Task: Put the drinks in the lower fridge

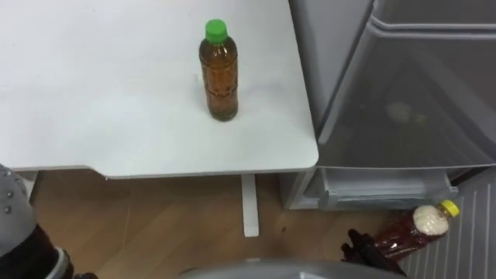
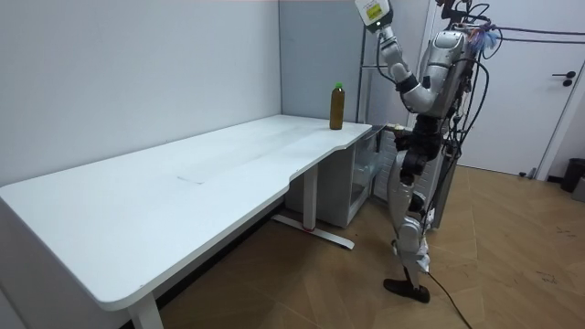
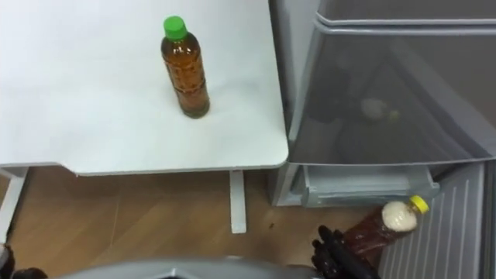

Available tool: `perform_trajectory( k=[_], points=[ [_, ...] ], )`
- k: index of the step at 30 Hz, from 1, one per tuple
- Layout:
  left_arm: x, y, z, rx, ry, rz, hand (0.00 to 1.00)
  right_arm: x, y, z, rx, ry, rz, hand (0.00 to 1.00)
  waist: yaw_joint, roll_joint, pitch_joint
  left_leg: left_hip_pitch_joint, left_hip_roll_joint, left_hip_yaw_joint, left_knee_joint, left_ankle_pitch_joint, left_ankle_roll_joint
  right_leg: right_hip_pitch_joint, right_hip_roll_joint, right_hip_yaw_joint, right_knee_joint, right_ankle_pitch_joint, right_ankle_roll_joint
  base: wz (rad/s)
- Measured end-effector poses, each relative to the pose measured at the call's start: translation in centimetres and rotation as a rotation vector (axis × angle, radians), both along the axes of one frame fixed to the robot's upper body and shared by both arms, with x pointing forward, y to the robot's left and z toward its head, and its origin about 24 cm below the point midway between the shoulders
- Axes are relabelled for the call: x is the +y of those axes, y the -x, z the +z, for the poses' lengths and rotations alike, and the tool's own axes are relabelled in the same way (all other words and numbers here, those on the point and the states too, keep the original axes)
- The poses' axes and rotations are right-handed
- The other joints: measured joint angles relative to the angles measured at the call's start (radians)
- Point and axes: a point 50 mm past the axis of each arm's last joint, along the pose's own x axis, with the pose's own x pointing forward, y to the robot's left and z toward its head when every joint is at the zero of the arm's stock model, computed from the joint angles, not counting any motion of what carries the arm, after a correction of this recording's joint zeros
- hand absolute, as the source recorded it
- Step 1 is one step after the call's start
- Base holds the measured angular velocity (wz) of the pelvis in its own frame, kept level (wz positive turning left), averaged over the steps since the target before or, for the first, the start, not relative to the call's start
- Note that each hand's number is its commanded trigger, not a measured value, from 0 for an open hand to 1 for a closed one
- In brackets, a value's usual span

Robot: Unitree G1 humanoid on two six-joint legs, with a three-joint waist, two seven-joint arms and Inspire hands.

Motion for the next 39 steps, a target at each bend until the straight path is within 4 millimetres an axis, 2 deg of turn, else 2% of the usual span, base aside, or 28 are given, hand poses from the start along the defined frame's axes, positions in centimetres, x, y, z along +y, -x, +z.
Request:
perform_trajectory(
  k=[1,3,8,11,13,14,16,17,19,20,21,22,23,25,26,28,29,30,34,36,38,39],
  points=[
    [0.7,0.6,0.0,-0.010,0.019,0.100,0.00,-0.1,0.4,0.0,0.023,0.011,-0.007,1.00,0.017,0.001,-0.0009,0.000,0.000,-0.003,0.001,0.000,0.000,0.005,0.000,-0.003,-0.005,0.000,0.000,0.07],
    [2.2,1.5,-0.3,-0.006,0.057,0.257,0.00,-0.1,1.0,-0.1,0.058,0.022,-0.019,1.00,0.029,0.003,-0.0017,0.006,0.000,-0.008,0.001,-0.001,-0.001,0.015,0.001,-0.006,-0.013,0.001,-0.001,0.07],
    [5.9,1.7,-3.8,0.133,0.271,0.509,0.00,-0.5,2.1,-0.2,0.152,0.063,-0.069,1.00,0.043,0.021,-0.0011,0.031,-0.001,-0.036,0.001,-0.002,-0.003,0.044,0.000,-0.024,-0.016,0.000,0.000,0.13],
    [7.9,2.0,-7.2,0.293,0.384,0.608,0.00,-0.9,2.2,-0.2,0.200,0.086,-0.072,1.00,0.046,0.039,-0.0013,0.032,-0.001,-0.036,-0.005,-0.002,-0.003,0.051,0.000,-0.028,-0.015,0.000,0.000,0.00],
    [9.2,2.3,-10.0,0.421,0.462,0.655,0.00,-1.0,2.4,-0.3,0.243,0.098,-0.090,1.00,0.047,0.045,0.0022,0.036,-0.001,-0.038,-0.008,-0.002,-0.003,0.055,0.000,-0.032,-0.016,-0.003,-0.001,0.00],
    [9.6,2.4,-10.8,0.449,0.489,0.665,0.00,-1.1,2.6,-0.3,0.257,0.098,-0.095,1.00,0.046,0.043,0.0048,0.038,-0.001,-0.039,-0.009,-0.002,-0.004,0.055,0.000,-0.032,-0.016,-0.004,-0.001,0.00],
    [11.0,3.6,-14.6,0.584,0.624,0.701,0.00,-1.1,2.6,-0.3,0.274,0.080,-0.135,1.00,0.045,0.048,0.0060,0.048,-0.002,-0.038,-0.016,-0.001,-0.005,0.057,0.000,-0.033,-0.017,-0.010,-0.003,0.00],
    [11.3,3.8,-15.8,0.624,0.664,0.706,0.00,-1.2,2.6,-0.3,0.280,0.076,-0.146,1.00,0.046,0.048,0.0059,0.052,-0.002,-0.035,-0.017,0.000,-0.006,0.059,0.000,-0.033,-0.017,-0.012,-0.003,0.00],
    [11.8,5.4,-20.5,0.801,0.831,0.740,0.00,-1.1,2.4,-0.5,0.308,0.058,-0.160,1.00,0.048,0.040,0.0065,0.054,-0.001,-0.035,-0.017,0.001,-0.007,0.060,0.000,-0.035,-0.016,-0.015,-0.004,0.00],
    [11.8,5.9,-21.7,0.846,0.871,0.747,0.00,-1.0,2.3,-0.5,0.315,0.055,-0.161,1.00,0.048,0.038,0.0059,0.055,-0.001,-0.034,-0.018,0.001,-0.007,0.060,0.000,-0.035,-0.016,-0.015,-0.004,0.00],
    [11.5,7.0,-24.1,0.933,0.952,0.751,0.00,-1.0,2.2,-0.6,0.327,0.048,-0.166,1.00,0.048,0.038,0.0037,0.058,-0.002,-0.034,-0.018,0.001,-0.007,0.064,-0.001,-0.036,-0.017,-0.015,-0.003,0.00],
    [11.0,8.0,-26.4,1.022,1.031,0.749,0.00,-0.9,1.9,-0.7,0.335,0.040,-0.183,1.00,0.045,0.030,0.0075,0.058,-0.003,-0.042,-0.017,0.000,-0.007,0.069,-0.002,-0.041,-0.021,-0.015,-0.003,0.08],
    [10.7,8.4,-27.5,1.068,1.061,0.747,0.00,-0.8,1.7,-0.7,0.340,0.039,-0.194,1.00,0.044,0.031,0.0073,0.058,-0.005,-0.046,-0.016,0.000,-0.007,0.076,-0.003,-0.046,-0.026,-0.015,-0.003,0.14],
    [8.9,10.4,-31.8,1.289,1.151,0.735,0.00,-1.1,0.8,-0.8,0.343,0.048,-0.192,1.00,0.046,0.026,0.0090,0.056,-0.005,-0.049,-0.018,0.000,-0.007,0.078,-0.003,-0.053,-0.030,-0.015,-0.002,0.10],
    [8.4,11.0,-32.8,1.343,1.172,0.732,0.00,-1.3,0.5,-0.7,0.341,0.054,-0.192,1.00,0.043,0.026,0.0087,0.056,-0.005,-0.050,-0.018,0.000,-0.007,0.078,-0.002,-0.053,-0.030,-0.015,-0.002,0.04],
    [6.4,14.1,-35.8,1.539,1.243,0.737,0.00,-1.9,-0.3,-0.6,0.335,0.069,-0.209,1.00,0.044,0.031,0.0102,0.061,-0.004,-0.054,-0.019,0.000,-0.007,0.092,-0.001,-0.056,-0.031,-0.015,-0.002,0.06],
    [6.1,14.9,-36.3,1.577,1.258,0.740,0.00,-2.0,-0.4,-0.6,0.334,0.070,-0.218,1.00,0.043,0.030,0.0113,0.063,-0.004,-0.056,-0.020,0.000,-0.007,0.095,-0.001,-0.058,-0.031,-0.015,-0.002,0.06],
    [5.3,16.5,-37.1,1.652,1.281,0.746,0.00,-2.3,-0.7,-0.6,0.331,0.076,-0.229,1.00,0.042,0.029,0.0142,0.070,-0.004,-0.057,-0.025,0.000,-0.007,0.094,-0.001,-0.059,-0.031,-0.017,-0.001,0.03],
    [3.2,21.1,-38.5,1.822,1.375,0.773,0.00,-3.1,-1.7,-0.4,0.312,0.072,-0.304,1.00,0.042,0.048,0.0164,0.065,-0.004,-0.054,-0.032,-0.001,-0.008,0.091,-0.002,-0.055,-0.028,-0.018,0.000,0.00],
    [2.3,22.6,-38.9,1.904,1.400,0.763,0.00,-3.5,-2.6,-0.2,0.293,0.074,-0.303,1.00,0.037,0.061,0.0163,0.050,-0.005,-0.054,-0.026,-0.001,-0.007,0.076,-0.002,-0.054,-0.027,-0.018,0.000,0.00],
    [1.4,23.2,-39.3,1.982,1.409,0.709,0.00,-4.0,-3.5,0.0,0.264,0.074,-0.321,1.00,0.030,0.073,0.0163,0.025,-0.005,-0.059,-0.013,-0.001,-0.007,0.056,-0.003,-0.056,-0.025,-0.018,0.000,0.06],
    [0.8,23.5,-39.6,2.034,1.408,0.665,0.00,-4.2,-4.6,0.1,0.237,0.073,-0.324,1.00,0.022,0.081,0.0168,0.001,-0.005,-0.062,-0.006,0.000,-0.007,0.039,-0.003,-0.057,-0.019,-0.018,-0.002,0.00]
  ],
)
